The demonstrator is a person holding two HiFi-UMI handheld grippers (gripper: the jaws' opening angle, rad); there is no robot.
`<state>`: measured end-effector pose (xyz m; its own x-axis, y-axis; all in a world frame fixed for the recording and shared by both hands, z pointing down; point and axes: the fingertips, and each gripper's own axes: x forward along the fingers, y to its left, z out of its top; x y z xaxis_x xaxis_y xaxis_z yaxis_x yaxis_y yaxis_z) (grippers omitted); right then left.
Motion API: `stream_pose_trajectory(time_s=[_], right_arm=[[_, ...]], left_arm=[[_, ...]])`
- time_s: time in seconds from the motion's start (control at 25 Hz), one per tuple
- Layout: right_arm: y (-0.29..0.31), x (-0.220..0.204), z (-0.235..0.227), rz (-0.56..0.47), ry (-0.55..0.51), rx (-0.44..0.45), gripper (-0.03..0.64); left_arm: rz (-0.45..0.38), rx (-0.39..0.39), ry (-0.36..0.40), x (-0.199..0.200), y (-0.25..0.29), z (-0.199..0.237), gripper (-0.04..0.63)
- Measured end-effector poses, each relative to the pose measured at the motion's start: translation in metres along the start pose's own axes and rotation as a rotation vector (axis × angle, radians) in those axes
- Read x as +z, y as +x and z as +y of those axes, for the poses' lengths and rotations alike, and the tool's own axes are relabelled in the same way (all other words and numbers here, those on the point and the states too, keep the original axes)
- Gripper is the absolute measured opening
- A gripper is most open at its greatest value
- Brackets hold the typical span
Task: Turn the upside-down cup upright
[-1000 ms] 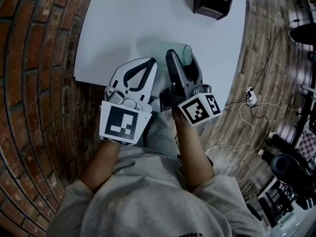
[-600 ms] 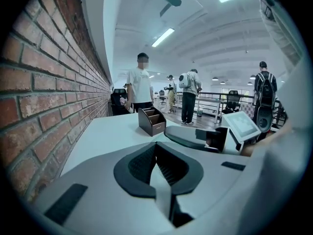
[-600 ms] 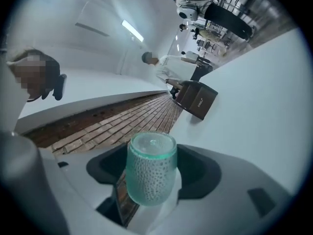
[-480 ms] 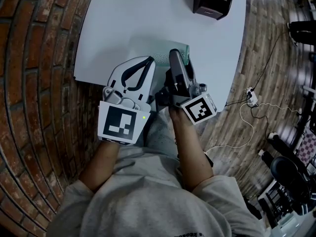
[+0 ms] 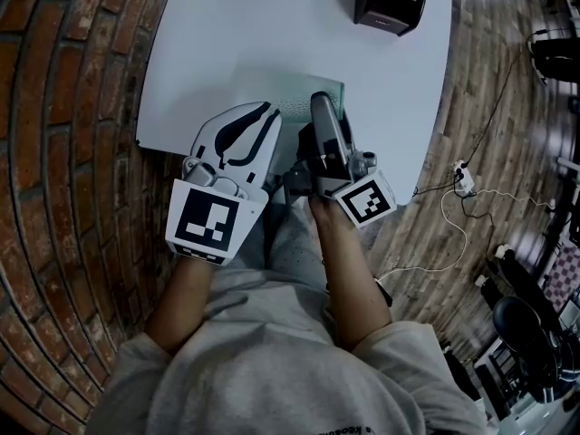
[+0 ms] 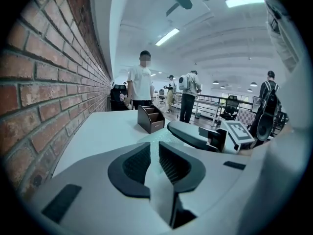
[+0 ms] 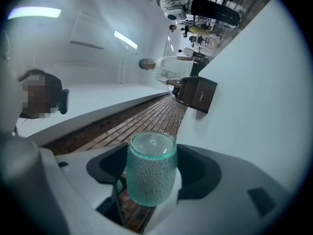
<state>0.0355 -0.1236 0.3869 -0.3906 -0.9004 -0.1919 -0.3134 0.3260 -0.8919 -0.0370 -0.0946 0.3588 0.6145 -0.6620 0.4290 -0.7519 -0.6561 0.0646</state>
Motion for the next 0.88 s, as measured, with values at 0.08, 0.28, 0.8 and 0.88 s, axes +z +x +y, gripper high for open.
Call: stream_pose_trajectory(time_s=[0.08, 0.28, 0.8, 0.88], right_arm=[[0.0, -0.001, 0.0, 0.006, 0.0, 0.008, 0.317], [-0.003, -0.001, 0.0, 0.006, 0.016, 0.035, 0.317], [-0.006, -0.006, 0.015, -0.002, 0.094, 0.157, 0.316], [-0.007, -0.007, 0.014, -0.006, 0.105, 0.168, 0.316]], left_arm=[[0.004, -0.021, -0.007, 0.0, 0.001, -0.003, 0.079], [-0.01, -0.033, -0.059, 0.001, -0.001, -0.003, 0.144], [0.001, -0.226, -0.238, -0.004, -0.007, -0.012, 0.144], [0.003, -0.24, -0.245, -0.004, -0.007, -0.013, 0.144]])
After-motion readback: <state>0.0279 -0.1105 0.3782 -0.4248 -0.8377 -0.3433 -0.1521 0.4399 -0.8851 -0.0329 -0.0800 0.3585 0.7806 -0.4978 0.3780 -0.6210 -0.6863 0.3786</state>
